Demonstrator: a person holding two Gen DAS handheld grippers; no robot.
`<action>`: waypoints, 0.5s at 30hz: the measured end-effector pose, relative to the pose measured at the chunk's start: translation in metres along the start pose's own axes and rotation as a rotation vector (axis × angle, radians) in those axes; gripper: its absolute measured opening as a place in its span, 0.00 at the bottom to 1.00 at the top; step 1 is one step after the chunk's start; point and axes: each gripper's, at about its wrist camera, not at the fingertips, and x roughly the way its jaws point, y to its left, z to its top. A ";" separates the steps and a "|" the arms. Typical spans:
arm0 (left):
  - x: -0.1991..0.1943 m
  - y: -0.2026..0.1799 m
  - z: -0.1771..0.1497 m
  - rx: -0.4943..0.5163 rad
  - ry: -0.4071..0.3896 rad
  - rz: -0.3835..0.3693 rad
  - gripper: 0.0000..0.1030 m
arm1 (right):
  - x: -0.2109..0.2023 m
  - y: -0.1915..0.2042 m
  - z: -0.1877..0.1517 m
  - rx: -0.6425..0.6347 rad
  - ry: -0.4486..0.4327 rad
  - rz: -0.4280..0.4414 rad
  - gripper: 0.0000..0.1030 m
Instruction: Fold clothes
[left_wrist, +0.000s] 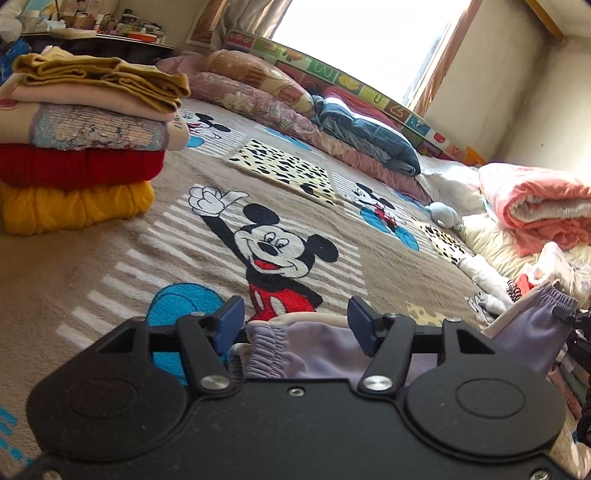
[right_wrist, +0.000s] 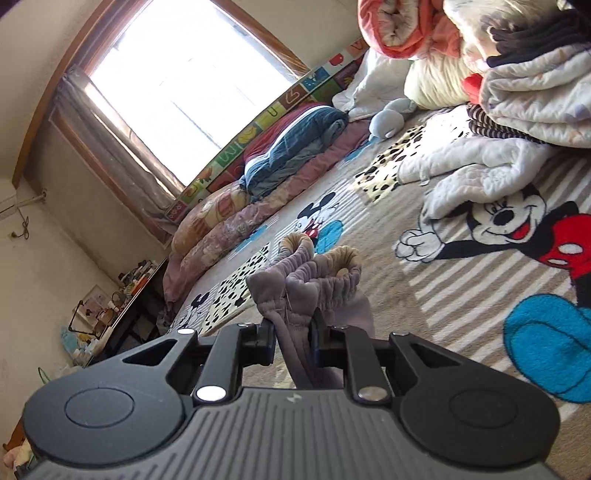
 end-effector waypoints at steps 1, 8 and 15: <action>-0.003 0.004 0.001 -0.011 -0.005 0.001 0.61 | 0.002 0.012 -0.003 -0.023 0.007 0.011 0.19; -0.016 0.026 0.007 -0.064 -0.031 -0.010 0.62 | 0.024 0.075 -0.033 -0.096 0.065 0.080 0.19; -0.022 0.036 0.013 -0.078 -0.052 -0.025 0.67 | 0.052 0.130 -0.080 -0.207 0.142 0.104 0.19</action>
